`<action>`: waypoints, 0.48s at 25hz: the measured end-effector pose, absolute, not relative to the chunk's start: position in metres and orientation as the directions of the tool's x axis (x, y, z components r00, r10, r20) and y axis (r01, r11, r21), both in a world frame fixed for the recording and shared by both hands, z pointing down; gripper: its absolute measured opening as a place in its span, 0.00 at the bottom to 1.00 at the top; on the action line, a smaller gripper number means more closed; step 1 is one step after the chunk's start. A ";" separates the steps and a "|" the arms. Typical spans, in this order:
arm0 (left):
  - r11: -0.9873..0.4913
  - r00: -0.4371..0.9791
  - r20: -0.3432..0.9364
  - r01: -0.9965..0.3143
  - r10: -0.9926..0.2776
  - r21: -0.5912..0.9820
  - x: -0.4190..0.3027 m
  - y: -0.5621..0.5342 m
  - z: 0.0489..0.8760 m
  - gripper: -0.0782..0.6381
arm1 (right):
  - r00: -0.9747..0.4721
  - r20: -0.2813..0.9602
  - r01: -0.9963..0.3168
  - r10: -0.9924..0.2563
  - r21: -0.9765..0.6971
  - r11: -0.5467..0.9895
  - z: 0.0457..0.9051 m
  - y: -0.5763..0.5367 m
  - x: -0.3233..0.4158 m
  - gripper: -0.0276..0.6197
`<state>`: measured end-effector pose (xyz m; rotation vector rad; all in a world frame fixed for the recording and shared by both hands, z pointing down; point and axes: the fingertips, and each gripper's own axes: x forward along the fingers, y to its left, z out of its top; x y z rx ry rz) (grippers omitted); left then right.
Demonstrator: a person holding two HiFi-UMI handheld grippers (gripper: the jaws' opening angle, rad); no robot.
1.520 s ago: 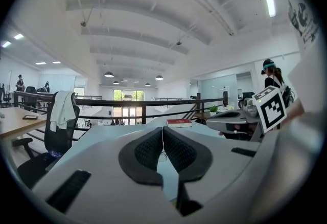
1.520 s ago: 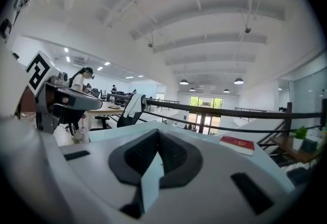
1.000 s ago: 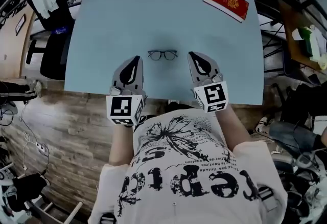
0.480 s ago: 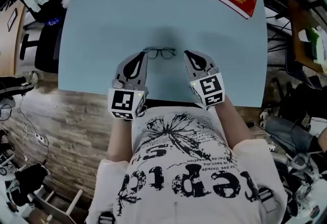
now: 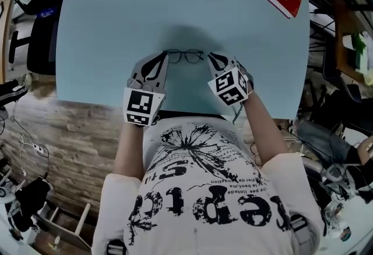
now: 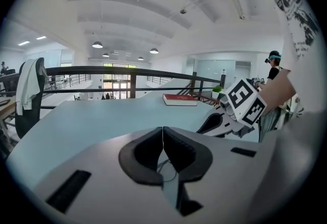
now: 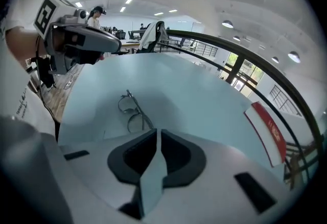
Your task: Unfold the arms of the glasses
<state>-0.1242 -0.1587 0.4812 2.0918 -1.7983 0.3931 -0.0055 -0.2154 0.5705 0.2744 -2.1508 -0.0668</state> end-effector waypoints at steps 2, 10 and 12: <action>-0.139 0.166 0.439 -0.986 -0.883 0.093 -0.131 -0.161 0.488 0.13 | -0.502 0.841 -0.121 -0.202 0.163 0.979 0.581 -0.215 -0.012 0.16; -0.207 0.238 0.530 -0.971 -0.814 0.118 -0.138 -0.172 0.519 0.13 | -0.372 0.923 0.046 -0.097 0.123 0.991 0.608 -0.212 -0.015 0.17; -0.221 0.252 0.543 -0.968 -0.801 0.122 -0.139 -0.174 0.524 0.13 | -0.359 0.929 0.079 -0.089 0.125 0.989 0.609 -0.213 -0.020 0.17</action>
